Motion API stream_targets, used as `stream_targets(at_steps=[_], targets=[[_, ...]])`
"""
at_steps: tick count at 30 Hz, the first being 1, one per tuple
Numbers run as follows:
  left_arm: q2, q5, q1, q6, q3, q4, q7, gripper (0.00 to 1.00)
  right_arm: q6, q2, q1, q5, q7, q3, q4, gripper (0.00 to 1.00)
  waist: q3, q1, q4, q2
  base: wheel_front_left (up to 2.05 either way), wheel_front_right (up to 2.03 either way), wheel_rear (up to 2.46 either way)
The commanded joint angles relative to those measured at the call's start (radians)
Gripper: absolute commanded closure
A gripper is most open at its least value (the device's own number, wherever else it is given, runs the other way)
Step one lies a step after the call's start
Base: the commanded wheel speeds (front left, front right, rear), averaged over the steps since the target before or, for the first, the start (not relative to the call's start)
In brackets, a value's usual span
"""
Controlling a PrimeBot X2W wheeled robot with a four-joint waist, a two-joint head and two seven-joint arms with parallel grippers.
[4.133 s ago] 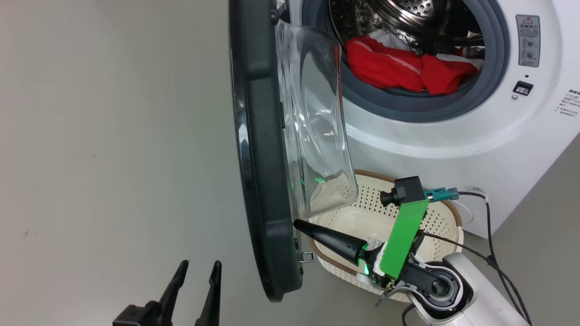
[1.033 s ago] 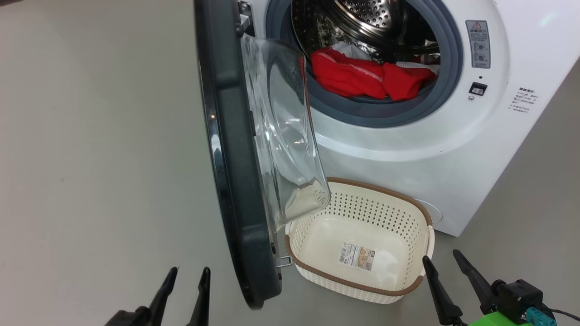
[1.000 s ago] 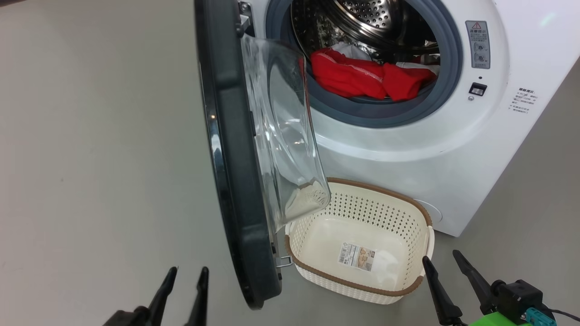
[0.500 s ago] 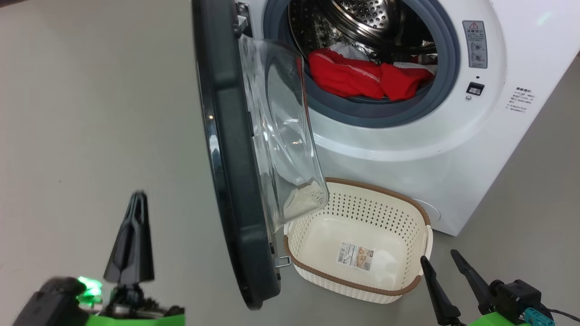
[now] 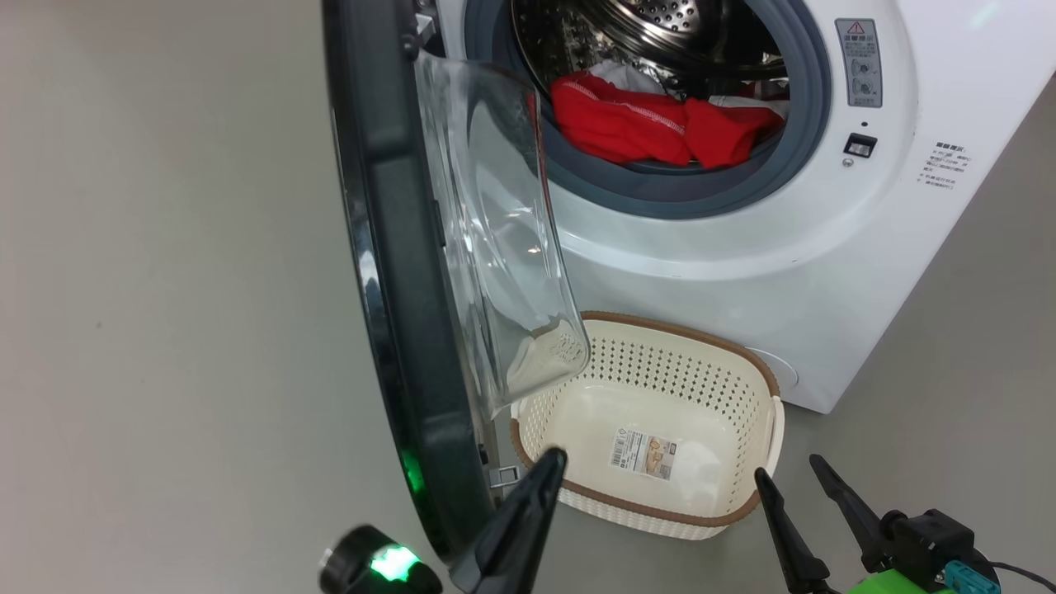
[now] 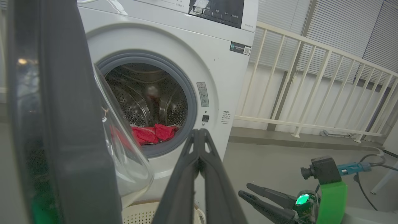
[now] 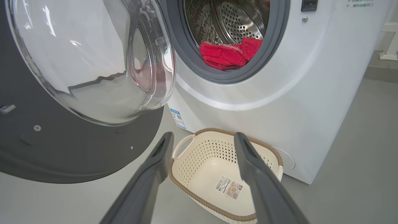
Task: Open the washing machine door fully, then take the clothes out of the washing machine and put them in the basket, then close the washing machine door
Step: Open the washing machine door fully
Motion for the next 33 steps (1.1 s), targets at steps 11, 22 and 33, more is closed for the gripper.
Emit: stream_targets(at_steps=[11,22,33], targets=[[0.002,-0.144,-0.041,0.041,0.070,0.213,-0.005,1.00,0.008,-0.014,-0.036,-0.005,-0.009,0.027,-0.024,0.00,0.016,0.0000,0.000,0.0000,0.00,0.00,0.00],[0.002,-0.153,-0.022,0.093,0.225,0.214,-0.005,1.00,0.008,-0.019,-0.045,-0.008,-0.009,0.027,-0.031,0.00,0.033,0.0000,0.017,0.0000,0.00,0.00,0.00],[0.002,-0.125,-0.009,0.082,0.500,0.210,-0.005,1.00,0.008,-0.027,-0.060,-0.008,-0.009,0.037,-0.036,0.00,0.053,0.0000,0.012,0.0000,0.00,0.00,0.00]])
